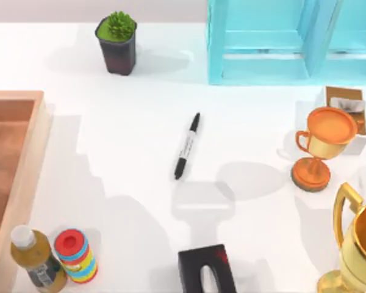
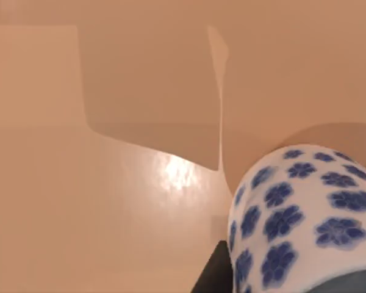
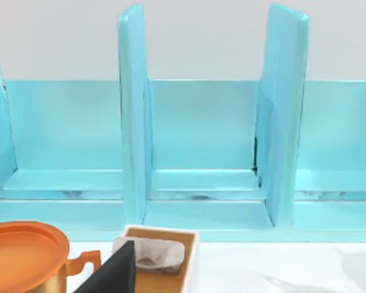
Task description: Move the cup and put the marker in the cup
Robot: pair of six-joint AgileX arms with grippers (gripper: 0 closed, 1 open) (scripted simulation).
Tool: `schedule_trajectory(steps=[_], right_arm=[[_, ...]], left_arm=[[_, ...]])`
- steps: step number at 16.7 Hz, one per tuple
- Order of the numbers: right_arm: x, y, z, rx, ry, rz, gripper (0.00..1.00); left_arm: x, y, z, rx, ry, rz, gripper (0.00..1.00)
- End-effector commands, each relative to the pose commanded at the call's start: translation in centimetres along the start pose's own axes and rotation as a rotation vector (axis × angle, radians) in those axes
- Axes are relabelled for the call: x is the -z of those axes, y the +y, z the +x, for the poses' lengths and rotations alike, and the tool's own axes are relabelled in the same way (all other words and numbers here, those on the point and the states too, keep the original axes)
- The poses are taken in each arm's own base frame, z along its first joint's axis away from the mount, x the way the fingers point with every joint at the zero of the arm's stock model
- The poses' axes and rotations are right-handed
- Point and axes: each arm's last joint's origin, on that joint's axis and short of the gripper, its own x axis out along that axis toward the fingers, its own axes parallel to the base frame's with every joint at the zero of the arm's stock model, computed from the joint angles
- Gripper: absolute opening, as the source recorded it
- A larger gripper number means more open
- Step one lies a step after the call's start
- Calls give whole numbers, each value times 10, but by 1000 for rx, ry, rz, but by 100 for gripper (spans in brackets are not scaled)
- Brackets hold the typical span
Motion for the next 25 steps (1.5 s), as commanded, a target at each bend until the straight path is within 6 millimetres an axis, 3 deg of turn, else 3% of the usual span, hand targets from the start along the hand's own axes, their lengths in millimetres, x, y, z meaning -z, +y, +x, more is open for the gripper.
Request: schedule_trajectory(steps=[2, 3, 13, 18, 20, 25], right_arm=[[0, 0, 0, 0, 0, 0, 100], [0, 0, 0, 0, 0, 0, 100], [0, 0, 0, 0, 0, 0, 100], [0, 0, 0, 0, 0, 0, 100], [0, 0, 0, 0, 0, 0, 100], [0, 0, 0, 0, 0, 0, 100]], left_arm=[[0, 0, 0, 0, 0, 0, 2], [0, 0, 0, 0, 0, 0, 0], [-1, 0, -3, 2, 1, 4, 0], [-15, -7, -40, 13, 0, 6, 0], [-20, -28, -65, 14, -1, 7, 0], [-15, -116, -125, 6, 12, 5, 0]])
